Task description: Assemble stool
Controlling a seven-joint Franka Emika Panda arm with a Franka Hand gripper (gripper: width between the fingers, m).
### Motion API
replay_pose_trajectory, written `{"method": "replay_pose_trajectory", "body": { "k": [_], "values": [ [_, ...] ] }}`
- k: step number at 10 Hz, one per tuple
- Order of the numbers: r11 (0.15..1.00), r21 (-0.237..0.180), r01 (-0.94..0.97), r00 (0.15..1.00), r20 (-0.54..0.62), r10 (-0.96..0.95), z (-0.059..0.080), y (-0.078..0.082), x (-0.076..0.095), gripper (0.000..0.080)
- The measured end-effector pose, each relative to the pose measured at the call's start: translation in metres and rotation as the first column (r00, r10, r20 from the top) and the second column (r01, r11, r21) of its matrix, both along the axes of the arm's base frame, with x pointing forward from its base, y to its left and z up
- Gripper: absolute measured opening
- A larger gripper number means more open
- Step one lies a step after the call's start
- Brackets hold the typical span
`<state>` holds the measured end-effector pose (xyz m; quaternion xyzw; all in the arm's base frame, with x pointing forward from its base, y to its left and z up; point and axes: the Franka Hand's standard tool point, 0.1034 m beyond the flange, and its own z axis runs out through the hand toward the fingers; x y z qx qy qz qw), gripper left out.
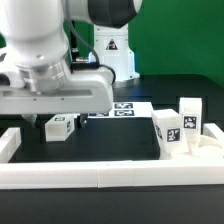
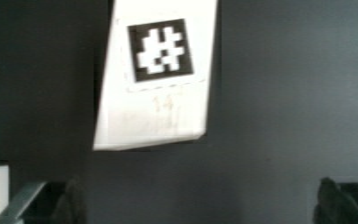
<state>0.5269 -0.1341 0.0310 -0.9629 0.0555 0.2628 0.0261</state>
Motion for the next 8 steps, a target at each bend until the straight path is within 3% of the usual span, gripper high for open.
{"method": "replay_pose_trajectory", "body": {
  "k": [3, 4, 5, 8],
  "values": [
    [0.999, 0.037, 0.012, 0.982, -0.189, -0.005, -0.001, 0.0, -0.011, 0.0649],
    [0.997, 0.056, 0.043, 0.95, -0.31, -0.024, 0.002, -0.002, -0.023, 0.0649],
    [0.997, 0.058, 0.05, 0.925, -0.38, -0.024, 0.003, -0.006, -0.023, 0.0649],
    [0.997, 0.055, 0.05, 0.923, -0.384, -0.025, 0.003, -0.008, -0.021, 0.0649]
  ]
}}
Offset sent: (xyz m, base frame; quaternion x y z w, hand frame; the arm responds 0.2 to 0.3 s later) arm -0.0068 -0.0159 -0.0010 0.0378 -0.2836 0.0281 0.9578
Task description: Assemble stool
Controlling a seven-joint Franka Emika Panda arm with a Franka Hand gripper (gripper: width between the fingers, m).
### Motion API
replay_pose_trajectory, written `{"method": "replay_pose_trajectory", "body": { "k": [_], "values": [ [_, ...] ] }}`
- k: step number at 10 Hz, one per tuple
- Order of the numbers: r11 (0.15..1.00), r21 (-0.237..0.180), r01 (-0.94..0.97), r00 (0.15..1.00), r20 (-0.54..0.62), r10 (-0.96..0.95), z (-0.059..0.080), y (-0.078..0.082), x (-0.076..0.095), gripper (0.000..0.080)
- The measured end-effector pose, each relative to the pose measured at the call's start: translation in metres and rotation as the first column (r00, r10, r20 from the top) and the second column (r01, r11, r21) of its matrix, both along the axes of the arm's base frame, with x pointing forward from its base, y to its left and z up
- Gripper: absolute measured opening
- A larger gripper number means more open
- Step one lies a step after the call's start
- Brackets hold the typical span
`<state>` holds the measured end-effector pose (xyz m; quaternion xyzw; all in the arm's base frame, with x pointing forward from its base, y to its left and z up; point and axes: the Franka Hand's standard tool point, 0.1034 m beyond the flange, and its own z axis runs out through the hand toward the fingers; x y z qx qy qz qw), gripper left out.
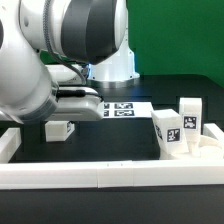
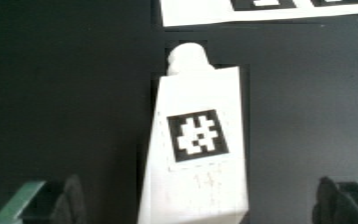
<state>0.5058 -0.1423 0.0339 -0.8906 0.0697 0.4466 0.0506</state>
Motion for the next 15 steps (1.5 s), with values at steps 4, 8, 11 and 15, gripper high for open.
{"method": "replay_pose_trajectory", "body": {
  "k": [4, 8, 11, 15],
  "values": [
    [1.0, -0.017, 0.008, 1.0, -0.029, -0.009, -0.025, 0.008, -0.012, 0.0649],
    [1.0, -0.02, 0.014, 0.999, -0.031, -0.015, -0.026, 0.006, -0.014, 0.0444],
    [1.0, -0.02, 0.016, 0.999, -0.031, -0.016, -0.026, 0.006, -0.014, 0.0324],
    [1.0, -0.023, 0.014, 1.0, -0.028, -0.015, -0.022, 0.005, -0.011, 0.0324]
  ]
}}
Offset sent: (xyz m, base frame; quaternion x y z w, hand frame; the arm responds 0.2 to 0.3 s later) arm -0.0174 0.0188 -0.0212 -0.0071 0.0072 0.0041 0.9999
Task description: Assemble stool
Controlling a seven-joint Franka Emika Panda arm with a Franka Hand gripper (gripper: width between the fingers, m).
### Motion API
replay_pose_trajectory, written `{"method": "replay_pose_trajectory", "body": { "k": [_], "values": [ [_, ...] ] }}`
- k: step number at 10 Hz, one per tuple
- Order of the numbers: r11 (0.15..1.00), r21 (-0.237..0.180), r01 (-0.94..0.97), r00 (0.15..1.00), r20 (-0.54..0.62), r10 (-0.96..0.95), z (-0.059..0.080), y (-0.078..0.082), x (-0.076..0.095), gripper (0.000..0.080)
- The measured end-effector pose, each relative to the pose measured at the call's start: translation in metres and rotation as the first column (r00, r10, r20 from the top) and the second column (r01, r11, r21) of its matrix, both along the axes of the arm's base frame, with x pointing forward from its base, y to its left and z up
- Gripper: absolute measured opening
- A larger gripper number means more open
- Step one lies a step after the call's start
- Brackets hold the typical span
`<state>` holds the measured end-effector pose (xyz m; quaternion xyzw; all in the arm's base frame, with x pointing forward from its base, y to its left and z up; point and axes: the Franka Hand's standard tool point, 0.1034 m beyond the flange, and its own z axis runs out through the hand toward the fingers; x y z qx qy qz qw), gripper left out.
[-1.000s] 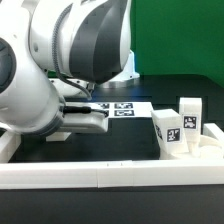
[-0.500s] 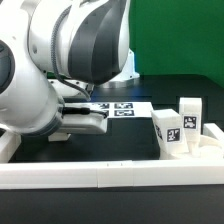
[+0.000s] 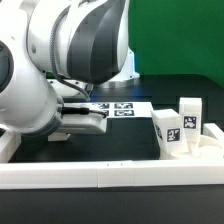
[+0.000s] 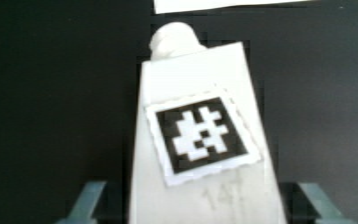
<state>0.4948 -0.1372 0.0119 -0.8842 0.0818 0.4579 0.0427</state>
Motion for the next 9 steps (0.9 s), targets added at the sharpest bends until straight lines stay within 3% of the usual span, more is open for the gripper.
{"method": "replay_pose_trajectory", "body": {
  "k": [2, 3, 4, 5, 6, 7, 8, 9],
  "values": [
    [1.0, -0.003, 0.001, 0.998, 0.056, -0.001, 0.047, 0.011, 0.022, 0.0324],
    [1.0, -0.011, 0.017, 0.998, 0.062, -0.016, 0.063, 0.016, 0.026, 0.0325],
    [1.0, -0.009, -0.014, 0.995, 0.098, 0.015, 0.068, 0.012, 0.031, 0.0325],
    [0.999, -0.022, -0.036, 0.992, 0.122, 0.038, 0.055, 0.002, 0.027, 0.0325],
    [0.999, -0.036, -0.035, 0.986, 0.16, 0.04, 0.053, 0.001, 0.032, 0.0325],
    [0.997, -0.064, -0.043, 0.961, 0.269, 0.059, 0.053, -0.001, 0.045, 0.0325],
    [0.996, -0.078, -0.032, 0.944, 0.326, 0.056, 0.06, 0.004, 0.044, 0.0325],
    [0.996, -0.087, -0.018, 0.927, 0.371, 0.049, 0.076, 0.023, 0.05, 0.0325]
  ]
}}
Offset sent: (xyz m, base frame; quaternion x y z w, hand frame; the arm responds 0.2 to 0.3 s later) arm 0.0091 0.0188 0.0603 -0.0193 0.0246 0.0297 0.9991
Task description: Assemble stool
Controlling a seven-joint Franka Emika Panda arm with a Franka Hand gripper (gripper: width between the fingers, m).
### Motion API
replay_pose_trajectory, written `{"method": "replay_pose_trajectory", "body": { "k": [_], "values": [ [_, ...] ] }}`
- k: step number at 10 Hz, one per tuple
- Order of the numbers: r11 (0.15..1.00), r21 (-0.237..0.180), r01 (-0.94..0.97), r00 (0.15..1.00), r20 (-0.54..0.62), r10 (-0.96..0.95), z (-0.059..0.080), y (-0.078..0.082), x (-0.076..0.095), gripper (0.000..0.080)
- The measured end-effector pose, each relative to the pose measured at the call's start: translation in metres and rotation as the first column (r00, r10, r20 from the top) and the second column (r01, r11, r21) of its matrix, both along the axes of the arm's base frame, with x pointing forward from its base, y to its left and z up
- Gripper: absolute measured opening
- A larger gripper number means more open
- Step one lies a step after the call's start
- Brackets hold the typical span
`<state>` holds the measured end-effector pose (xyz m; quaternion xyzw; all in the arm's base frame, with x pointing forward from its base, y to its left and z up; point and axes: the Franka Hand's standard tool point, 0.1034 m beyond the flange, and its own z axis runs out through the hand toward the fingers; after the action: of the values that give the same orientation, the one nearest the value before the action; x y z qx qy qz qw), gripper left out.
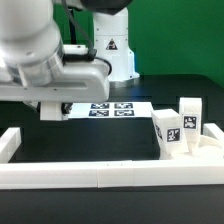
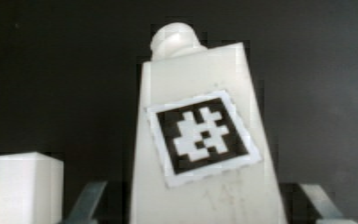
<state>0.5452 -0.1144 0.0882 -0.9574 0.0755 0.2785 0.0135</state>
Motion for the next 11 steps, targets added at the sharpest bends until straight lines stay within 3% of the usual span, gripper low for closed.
{"method": "replay_pose_trajectory", "body": {
  "k": [2, 3, 4, 7, 9, 11],
  "values": [
    [0.999, -0.001, 0.033, 0.988, 0.148, -0.032, 0.037, 0.037, 0.012, 0.0325],
    [0.997, 0.012, 0.075, 0.98, 0.185, -0.076, 0.052, 0.043, 0.016, 0.0325],
    [0.993, 0.028, 0.114, 0.961, 0.252, -0.117, 0.058, 0.04, 0.024, 0.0325],
    [0.993, -0.01, 0.115, 0.887, 0.451, -0.098, 0.054, 0.04, 0.034, 0.0325],
    [0.974, 0.081, 0.213, 0.81, 0.543, -0.222, 0.08, 0.084, 0.049, 0.0325],
    [0.95, 0.113, 0.291, 0.659, 0.696, -0.284, 0.098, 0.117, 0.069, 0.0325]
  ]
}}
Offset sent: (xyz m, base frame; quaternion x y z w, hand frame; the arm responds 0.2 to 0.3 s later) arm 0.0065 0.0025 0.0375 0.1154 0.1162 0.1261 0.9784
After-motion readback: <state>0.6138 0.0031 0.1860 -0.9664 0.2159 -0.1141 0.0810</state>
